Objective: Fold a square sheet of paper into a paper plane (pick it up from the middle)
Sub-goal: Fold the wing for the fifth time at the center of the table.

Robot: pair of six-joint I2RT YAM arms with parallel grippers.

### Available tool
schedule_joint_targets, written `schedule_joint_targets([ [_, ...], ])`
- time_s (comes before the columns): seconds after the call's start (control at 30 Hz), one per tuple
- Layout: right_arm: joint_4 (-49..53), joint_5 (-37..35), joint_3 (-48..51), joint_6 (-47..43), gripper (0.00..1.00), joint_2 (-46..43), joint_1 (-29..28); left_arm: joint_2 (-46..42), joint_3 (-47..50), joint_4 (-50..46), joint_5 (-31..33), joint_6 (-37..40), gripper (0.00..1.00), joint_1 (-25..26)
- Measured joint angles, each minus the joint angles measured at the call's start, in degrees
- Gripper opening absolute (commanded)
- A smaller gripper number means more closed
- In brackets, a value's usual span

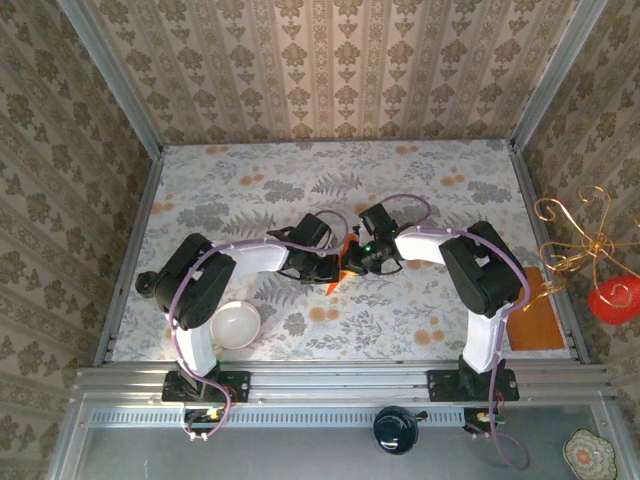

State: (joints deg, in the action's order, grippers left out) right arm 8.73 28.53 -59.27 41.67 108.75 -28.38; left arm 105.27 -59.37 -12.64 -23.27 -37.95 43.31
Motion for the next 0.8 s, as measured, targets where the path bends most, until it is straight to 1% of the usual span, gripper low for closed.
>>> schedule_joint_targets([
  [0.53, -3.63, 0.85, 1.38, -0.2, 0.06, 0.02, 1.14, 0.74, 0.72, 1.27, -0.28, -1.97, 0.0, -0.37],
  [0.8, -4.81, 3.72, 0.66, -1.29, 0.07, 1.57, 5.9, 0.02, 3.23, 4.7, -1.84, -3.52, 0.0, -1.05],
])
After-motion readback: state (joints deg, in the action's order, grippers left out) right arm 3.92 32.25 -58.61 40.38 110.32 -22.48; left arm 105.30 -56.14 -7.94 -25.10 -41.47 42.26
